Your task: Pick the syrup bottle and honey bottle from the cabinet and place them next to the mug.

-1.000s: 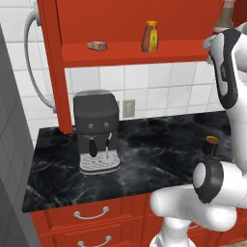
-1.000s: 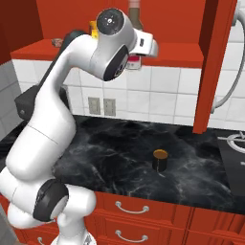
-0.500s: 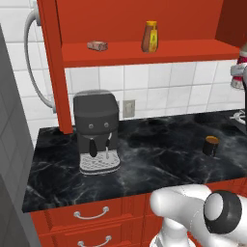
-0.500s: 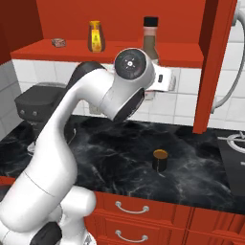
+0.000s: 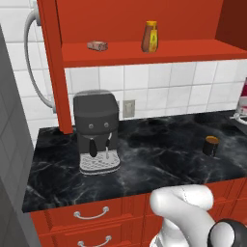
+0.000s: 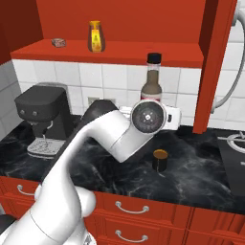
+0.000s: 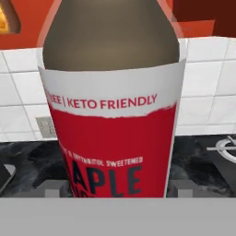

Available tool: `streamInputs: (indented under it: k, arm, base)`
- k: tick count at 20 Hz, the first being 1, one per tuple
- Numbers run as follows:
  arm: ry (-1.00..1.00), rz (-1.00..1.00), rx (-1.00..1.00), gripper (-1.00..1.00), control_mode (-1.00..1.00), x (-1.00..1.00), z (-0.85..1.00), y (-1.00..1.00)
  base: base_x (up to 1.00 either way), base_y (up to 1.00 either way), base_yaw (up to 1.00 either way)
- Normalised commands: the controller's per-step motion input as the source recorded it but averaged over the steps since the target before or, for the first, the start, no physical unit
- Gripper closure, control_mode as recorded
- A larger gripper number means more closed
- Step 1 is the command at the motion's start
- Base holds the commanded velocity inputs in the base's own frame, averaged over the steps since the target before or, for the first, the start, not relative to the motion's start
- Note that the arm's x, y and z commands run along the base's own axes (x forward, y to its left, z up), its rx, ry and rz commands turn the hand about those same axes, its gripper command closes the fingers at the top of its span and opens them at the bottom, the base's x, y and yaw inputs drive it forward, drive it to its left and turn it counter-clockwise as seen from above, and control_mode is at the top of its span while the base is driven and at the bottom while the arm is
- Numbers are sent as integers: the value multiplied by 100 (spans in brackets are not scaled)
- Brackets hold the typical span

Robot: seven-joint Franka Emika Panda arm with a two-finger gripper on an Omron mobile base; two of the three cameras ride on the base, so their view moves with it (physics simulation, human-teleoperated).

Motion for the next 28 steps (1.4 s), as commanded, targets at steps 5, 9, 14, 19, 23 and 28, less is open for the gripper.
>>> streamInputs:
  k: [5,9,14,19,23,28]
  arm:
    - [0,17,0,100,-100,21,-76,0]
    - [-4,11,0,100,-100,43,-72,0]
    - [-7,4,0,100,-100,54,-72,-12]
    - [-1,4,0,100,-100,42,-19,-58]
    - [1,10,0,100,-100,35,0,-73]
    - [4,18,0,100,-100,31,-3,-55]
  base:
    - [0,0,0]
    - [0,0,0]
    - [0,0,0]
    - [0,0,0]
    - [0,0,0]
    - [0,0,0]
